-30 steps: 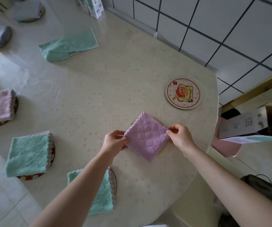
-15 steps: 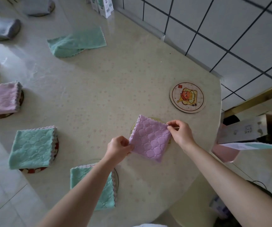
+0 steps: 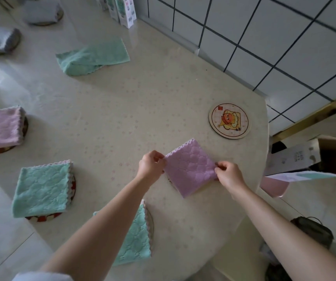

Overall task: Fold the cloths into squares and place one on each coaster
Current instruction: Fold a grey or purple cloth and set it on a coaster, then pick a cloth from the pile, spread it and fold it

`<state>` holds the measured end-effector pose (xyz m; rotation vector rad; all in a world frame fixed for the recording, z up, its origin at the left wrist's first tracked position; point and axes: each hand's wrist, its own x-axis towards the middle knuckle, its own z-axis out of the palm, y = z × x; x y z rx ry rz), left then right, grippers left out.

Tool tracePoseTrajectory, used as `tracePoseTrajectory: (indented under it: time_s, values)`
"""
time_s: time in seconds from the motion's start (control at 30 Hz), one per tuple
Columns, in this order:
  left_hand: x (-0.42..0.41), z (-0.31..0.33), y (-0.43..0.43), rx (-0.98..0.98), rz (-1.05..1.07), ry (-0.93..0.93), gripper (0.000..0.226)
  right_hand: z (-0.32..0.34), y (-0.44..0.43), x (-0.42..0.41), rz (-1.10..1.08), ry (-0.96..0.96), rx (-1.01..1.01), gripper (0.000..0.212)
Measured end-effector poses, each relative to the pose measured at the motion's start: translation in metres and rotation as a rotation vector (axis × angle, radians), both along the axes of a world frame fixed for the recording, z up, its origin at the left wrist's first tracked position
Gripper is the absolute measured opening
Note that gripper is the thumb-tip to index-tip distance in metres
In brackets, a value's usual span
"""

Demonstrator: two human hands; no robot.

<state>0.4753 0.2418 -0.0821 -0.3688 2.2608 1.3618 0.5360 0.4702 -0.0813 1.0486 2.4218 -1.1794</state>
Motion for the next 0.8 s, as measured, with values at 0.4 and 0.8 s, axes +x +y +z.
tracePoseTrajectory:
  time_s: [0.4, 0.8]
  values:
    - [-0.029, -0.017, 0.020, -0.060, 0.213, -0.020, 0.011, -0.006, 0.011, 0.014, 0.178, -0.197, -0.013, 0.008]
    - [-0.071, -0.002, -0.031, -0.248, 0.150, 0.059, 0.006, 0.035, 0.011, -0.081, 0.632, -0.087, 0.374, 0.008]
